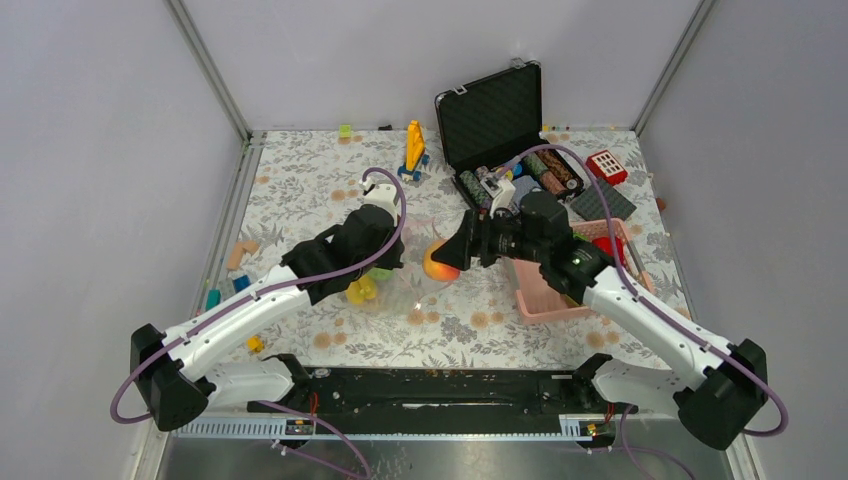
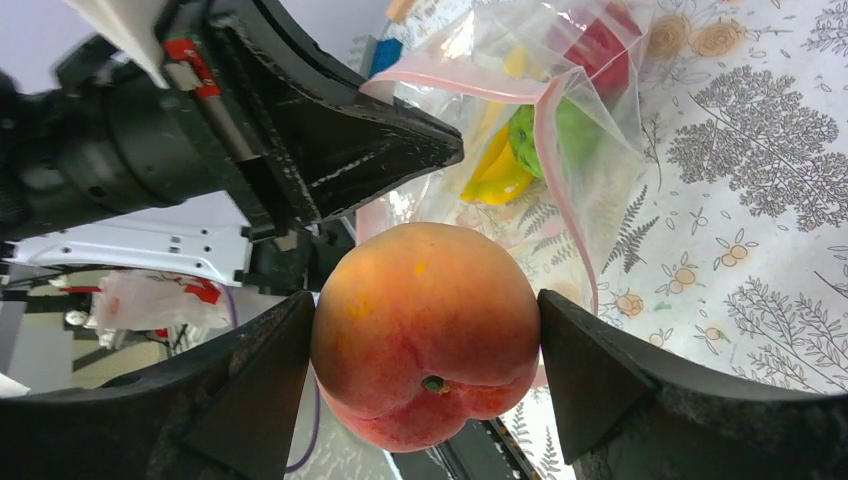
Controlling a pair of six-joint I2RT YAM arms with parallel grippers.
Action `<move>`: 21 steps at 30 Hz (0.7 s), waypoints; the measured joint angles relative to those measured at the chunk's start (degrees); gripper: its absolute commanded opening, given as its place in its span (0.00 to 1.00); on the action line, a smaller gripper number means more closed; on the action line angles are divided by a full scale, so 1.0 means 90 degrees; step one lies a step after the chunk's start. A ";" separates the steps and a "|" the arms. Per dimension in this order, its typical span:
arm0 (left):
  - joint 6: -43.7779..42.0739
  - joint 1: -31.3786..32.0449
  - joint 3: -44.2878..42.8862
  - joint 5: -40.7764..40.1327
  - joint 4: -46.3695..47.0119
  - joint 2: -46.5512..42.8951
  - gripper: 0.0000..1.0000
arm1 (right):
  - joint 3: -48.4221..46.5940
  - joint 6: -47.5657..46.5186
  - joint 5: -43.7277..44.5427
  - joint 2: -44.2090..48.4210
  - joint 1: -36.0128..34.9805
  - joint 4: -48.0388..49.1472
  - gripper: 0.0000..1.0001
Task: Place the food in the zip-top bag and seal the zipper
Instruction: Place the fake fruit in the zipper food storage bag.
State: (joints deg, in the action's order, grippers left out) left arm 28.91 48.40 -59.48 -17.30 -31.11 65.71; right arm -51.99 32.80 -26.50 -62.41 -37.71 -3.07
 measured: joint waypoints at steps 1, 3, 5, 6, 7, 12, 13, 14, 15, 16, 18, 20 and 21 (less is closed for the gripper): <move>0.0000 0.0000 0.0000 0.0000 0.0000 0.0002 0.00 | -0.0041 -0.0024 0.0034 -0.0107 -0.0066 -0.0010 0.54; 0.0000 0.0000 0.0000 0.0002 0.0000 0.0002 0.00 | -0.0151 -0.0100 0.0209 -0.0345 -0.0209 -0.0063 0.61; 0.0000 0.0000 0.0000 0.0019 0.0000 0.0002 0.00 | -0.0289 -0.0153 0.0379 -0.0554 -0.0301 -0.0168 0.70; 0.0000 0.0000 0.0000 0.0022 0.0000 0.0002 0.00 | -0.0376 -0.0175 0.0447 -0.0665 -0.0330 -0.0221 0.76; 0.0000 0.0000 0.0000 0.0022 0.0000 0.0002 0.00 | -0.0454 -0.0194 0.0532 -0.0763 -0.0355 -0.0238 0.84; 0.0000 0.0000 0.0000 0.0024 0.0000 0.0002 0.00 | -0.0743 -0.0211 0.0814 -0.1083 -0.0408 -0.0316 1.00; 0.0000 0.0000 0.0000 0.0024 0.0000 0.0002 0.00 | -0.0753 -0.0211 0.0848 -0.1090 -0.0413 -0.0330 1.00; 0.0000 0.0000 0.0000 0.0024 0.0000 0.0002 0.00 | -0.0763 -0.0211 0.0879 -0.1090 -0.0413 -0.0352 1.00; 0.0000 0.0000 0.0000 0.0024 0.0000 0.0002 0.00 | -0.0767 -0.0211 0.0906 -0.1090 -0.0418 -0.0369 1.00; 0.0000 0.0000 0.0000 0.0024 0.0000 0.0002 0.00 | -0.0775 -0.0211 0.0942 -0.1090 -0.0425 -0.0393 1.00; 0.0000 0.0000 0.0000 0.0024 0.0000 0.0002 0.00 | -0.0775 -0.0209 0.1010 -0.1086 -0.0427 -0.0430 1.00; 0.0000 0.0000 0.0000 0.0024 0.0000 0.0002 0.00 | -0.0775 -0.0211 0.1047 -0.1081 -0.0430 -0.0444 1.00; 0.0000 0.0000 0.0000 0.0024 0.0000 0.0002 0.00 | -0.0775 -0.0209 0.1056 -0.1073 -0.0430 -0.0444 1.00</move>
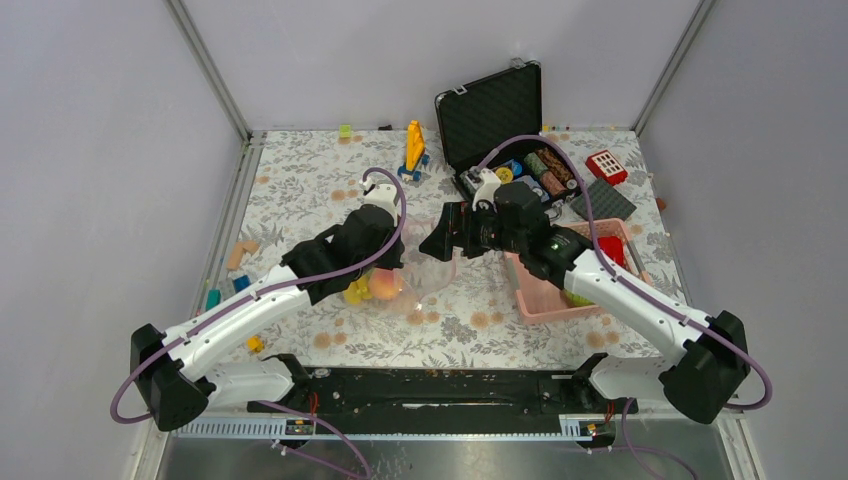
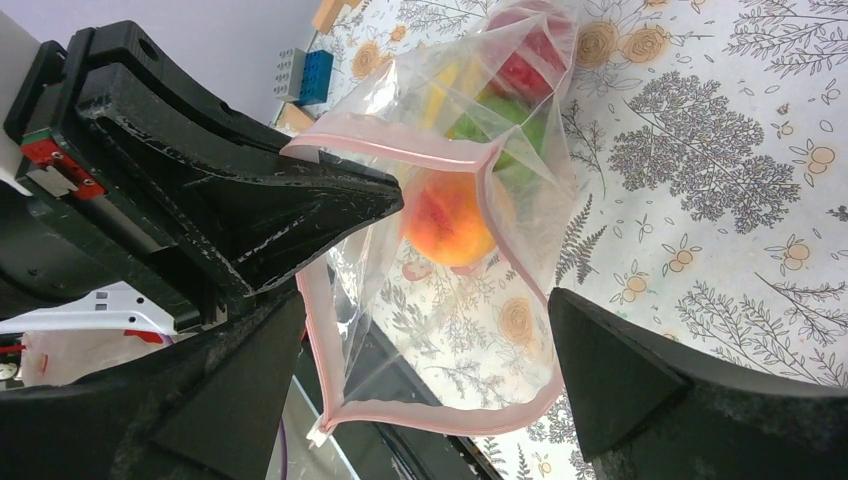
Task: Place the food in the zip-top bag and seal the zipper
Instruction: Place the fake fruit in the zipper food storage bag.
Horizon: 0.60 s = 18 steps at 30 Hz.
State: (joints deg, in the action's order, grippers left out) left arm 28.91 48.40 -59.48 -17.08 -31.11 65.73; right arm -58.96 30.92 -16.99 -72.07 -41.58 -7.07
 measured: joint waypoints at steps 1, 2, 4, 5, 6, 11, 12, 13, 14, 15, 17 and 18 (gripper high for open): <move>0.0000 0.0000 0.0000 0.0000 0.0000 0.0000 0.00 | 0.0000 -0.0002 0.0010 0.0012 0.0000 -0.0005 1.00; 0.0000 0.0000 0.0000 0.0000 0.0000 0.0000 0.00 | 0.0000 -0.0002 0.0019 0.0029 0.0000 -0.0015 1.00; 0.0000 0.0000 0.0000 0.0000 0.0000 0.0000 0.00 | 0.0000 -0.0005 0.0075 0.0083 -0.0002 -0.0063 1.00; 0.0000 0.0000 0.0000 0.0000 0.0000 0.0000 0.00 | 0.0000 -0.0007 0.0124 0.0117 -0.0002 -0.0109 1.00; 0.0000 0.0000 0.0000 0.0000 0.0000 0.0000 0.00 | 0.0000 -0.0012 0.0158 0.0148 -0.0002 -0.0153 1.00; 0.0000 0.0000 0.0000 -0.0002 0.0000 0.0000 0.00 | 0.0007 -0.0073 0.0573 0.0406 -0.0007 -0.0374 1.00; 0.0000 0.0000 0.0000 0.0000 0.0000 0.0000 0.00 | 0.0012 -0.0075 0.0714 0.0491 -0.0010 -0.0452 1.00; 0.0000 0.0000 0.0000 -0.0002 0.0000 0.0000 0.00 | 0.0022 -0.0075 0.0884 0.0585 -0.0010 -0.0539 1.00; 0.0000 0.0000 0.0000 -0.0002 0.0000 0.0000 0.00 | 0.0032 -0.0080 0.1047 0.0680 -0.0010 -0.0610 1.00; 0.0000 0.0000 0.0000 -0.0002 0.0000 0.0000 0.00 | 0.0044 -0.0080 0.1185 0.0755 -0.0010 -0.0668 1.00; 0.0000 0.0000 0.0000 -0.0002 0.0000 0.0000 0.00 | 0.0075 -0.0095 0.1549 0.0920 -0.0010 -0.0838 1.00; 0.0000 0.0000 0.0000 -0.0002 0.0000 0.0000 0.00 | 0.0090 -0.0104 0.1710 0.0986 -0.0010 -0.0913 1.00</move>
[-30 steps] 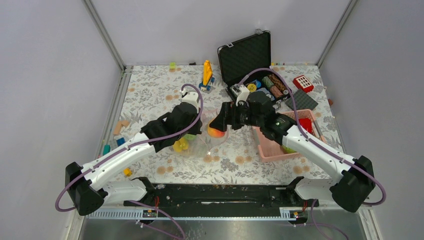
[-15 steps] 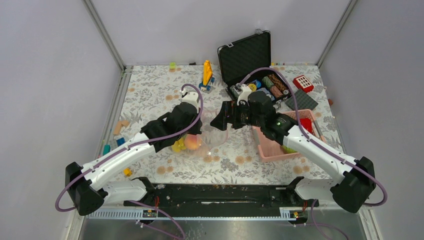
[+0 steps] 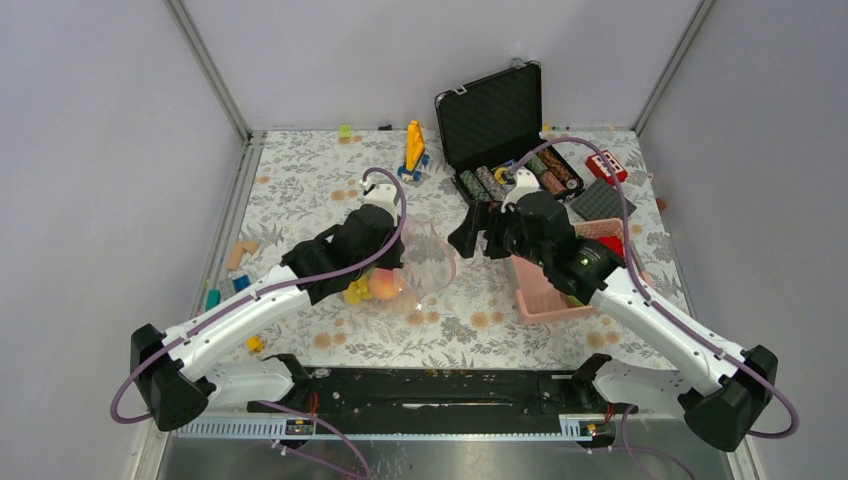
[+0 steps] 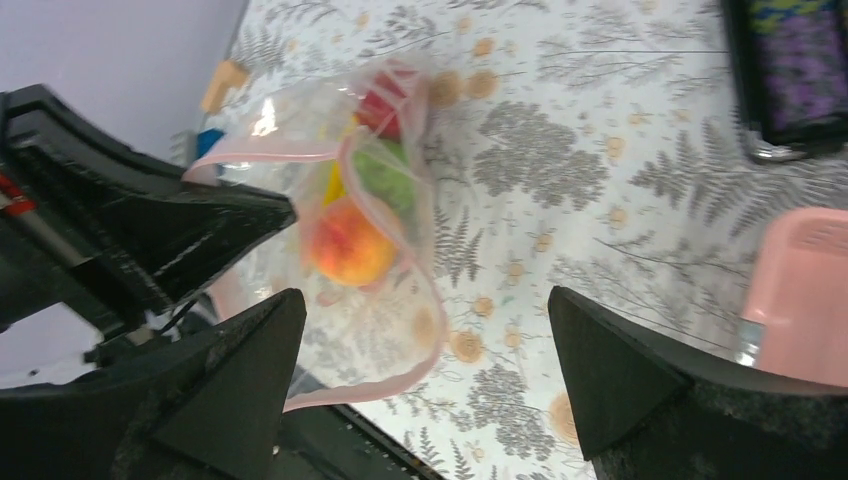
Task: Place the food in the zip-top bag and seal the zipper
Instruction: Place the fake fruit in the zipper food storage bag, then pick up the fake fruit from the zipper food storage bag.
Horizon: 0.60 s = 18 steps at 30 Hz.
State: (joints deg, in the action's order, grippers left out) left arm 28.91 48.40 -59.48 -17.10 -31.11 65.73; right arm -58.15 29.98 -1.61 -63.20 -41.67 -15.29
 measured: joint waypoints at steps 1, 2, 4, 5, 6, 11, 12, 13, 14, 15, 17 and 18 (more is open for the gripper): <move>0.0000 0.0000 0.0000 0.0000 0.0000 0.0000 0.00 | 0.0022 -0.0017 0.0236 0.0078 0.0000 -0.0109 1.00; 0.0000 0.0000 0.0000 0.0000 0.0000 0.0000 0.00 | 0.0032 -0.0024 0.0345 0.0112 0.0000 -0.0172 1.00; 0.0000 0.0000 0.0000 0.0000 0.0000 0.0000 0.00 | 0.0041 -0.0051 0.0678 0.0187 0.0010 -0.0376 1.00; 0.0000 0.0000 0.0000 0.0000 0.0000 0.0000 0.00 | 0.0056 -0.0058 0.0818 0.0214 0.0022 -0.0461 1.00; 0.0000 0.0000 0.0000 -0.0002 0.0000 0.0000 0.00 | 0.0066 -0.0063 0.0940 0.0236 0.0049 -0.0539 1.00; 0.0000 0.0000 0.0000 -0.0002 0.0000 0.0000 0.00 | 0.0231 0.0010 0.1224 0.0304 0.0534 -0.0848 1.00; 0.0000 0.0000 0.0000 -0.0002 0.0000 0.0000 0.00 | 0.0282 0.0036 0.1248 0.0313 0.0675 -0.0901 1.00; 0.0000 0.0000 0.0000 -0.0002 0.0000 0.0000 0.00 | 0.0347 0.0085 0.1231 0.0325 0.0865 -0.0942 1.00; 0.0000 0.0000 0.0000 -0.0002 0.0000 0.0000 0.00 | 0.0413 0.0134 0.1234 0.0340 0.1035 -0.0988 1.00; 0.0000 0.0000 0.0000 -0.0002 0.0000 0.0000 0.00 | 0.0478 0.0182 0.1243 0.0352 0.1219 -0.1064 1.00; 0.0000 0.0000 0.0000 0.0000 0.0000 0.0000 0.00 | 0.0590 0.0294 0.1314 0.0362 0.1530 -0.1168 1.00; 0.0000 0.0000 0.0000 0.0000 0.0000 0.0000 0.00 | 0.0627 0.0345 0.1387 0.0362 0.1651 -0.1243 1.00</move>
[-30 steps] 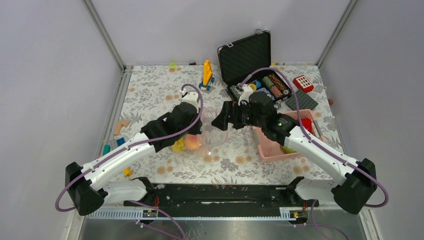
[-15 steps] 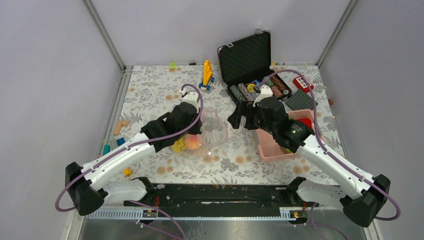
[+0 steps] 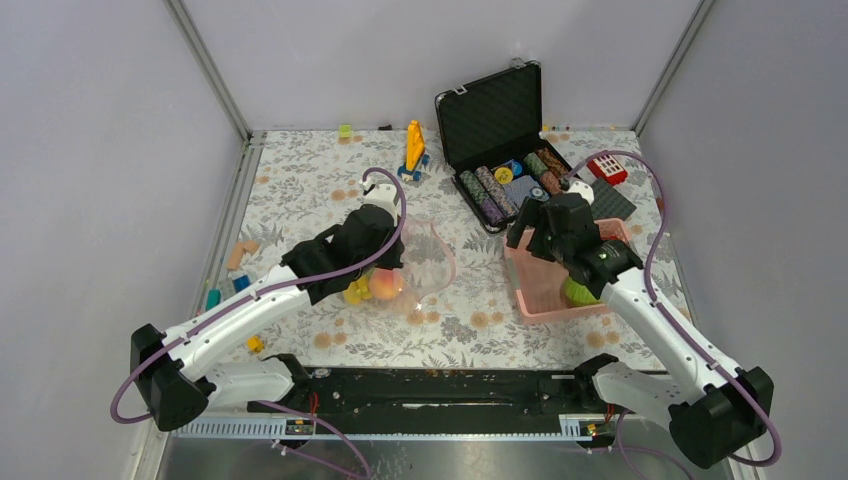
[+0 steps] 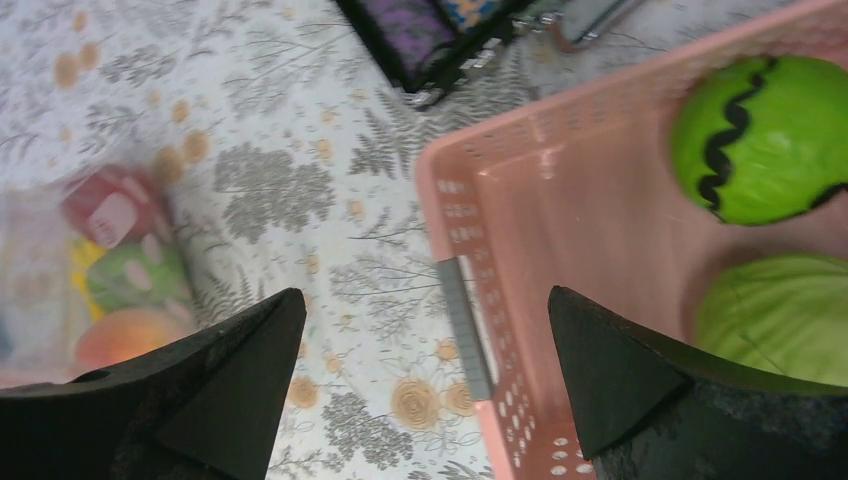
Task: Place the food in the zip-top bag and seal the zipper
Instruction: Pick up the fake fruit from the zipper food storage bag.
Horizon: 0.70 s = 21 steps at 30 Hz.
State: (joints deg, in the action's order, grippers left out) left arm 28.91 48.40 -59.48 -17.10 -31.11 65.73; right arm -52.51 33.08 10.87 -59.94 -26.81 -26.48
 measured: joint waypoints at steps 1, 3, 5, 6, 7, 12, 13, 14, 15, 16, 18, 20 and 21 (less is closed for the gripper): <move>0.0000 0.0000 0.0000 0.0000 -0.0002 0.0000 0.00 | 0.0032 0.0044 0.0066 0.0000 0.0090 -0.0063 1.00; 0.0000 0.0000 0.0000 0.0000 -0.0002 0.0000 0.00 | 0.0078 0.0114 0.0219 -0.0005 0.0262 -0.0204 1.00; 0.0000 0.0000 0.0000 0.0000 0.0000 0.0000 0.00 | 0.0095 0.0182 0.0362 -0.0029 0.0427 -0.0333 1.00; 0.0000 0.0000 0.0000 0.0000 0.0000 0.0000 0.00 | 0.0095 0.0211 0.0427 -0.0061 0.0508 -0.0391 1.00; -0.0002 0.0000 0.0000 0.0000 0.0000 0.0000 0.00 | 0.0095 0.0223 0.0539 -0.0097 0.0568 -0.0437 1.00; -0.0005 0.0000 0.0000 0.0000 -0.0002 0.0000 0.00 | 0.0095 -0.0148 0.1360 -0.0406 0.0707 -0.0525 1.00; -0.0005 0.0000 0.0000 0.0000 -0.0002 0.0000 0.00 | 0.0095 -0.0287 0.1547 -0.0478 0.0714 -0.0498 1.00; -0.0007 0.0000 0.0000 0.0000 0.0000 0.0000 0.00 | 0.0095 -0.0432 0.1719 -0.0556 0.0729 -0.0461 1.00; -0.0010 0.0000 0.0000 0.0000 0.0000 0.0000 0.00 | 0.0092 -0.0636 0.1894 -0.0665 0.0767 -0.0398 1.00; -0.0012 0.0000 0.0000 0.0000 0.0000 0.0000 0.00 | 0.0092 -0.0826 0.1994 -0.0780 0.0826 -0.0306 1.00; -0.0017 0.0000 0.0000 0.0000 0.0000 0.0000 0.00 | 0.0083 -0.1156 0.2064 -0.0996 0.0947 -0.0148 1.00; -0.0019 0.0000 0.0000 0.0000 -0.0002 0.0000 0.00 | 0.0022 -0.1464 0.2069 -0.1294 0.1090 -0.0007 1.00; -0.0019 0.0000 0.0000 0.0000 0.0000 0.0000 0.00 | -0.0017 -0.1620 0.2059 -0.1484 0.1178 0.0085 1.00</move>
State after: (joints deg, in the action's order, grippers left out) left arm 28.73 48.40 -59.48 -17.10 -31.11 65.73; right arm -52.66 18.50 29.41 -73.30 -16.21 -25.71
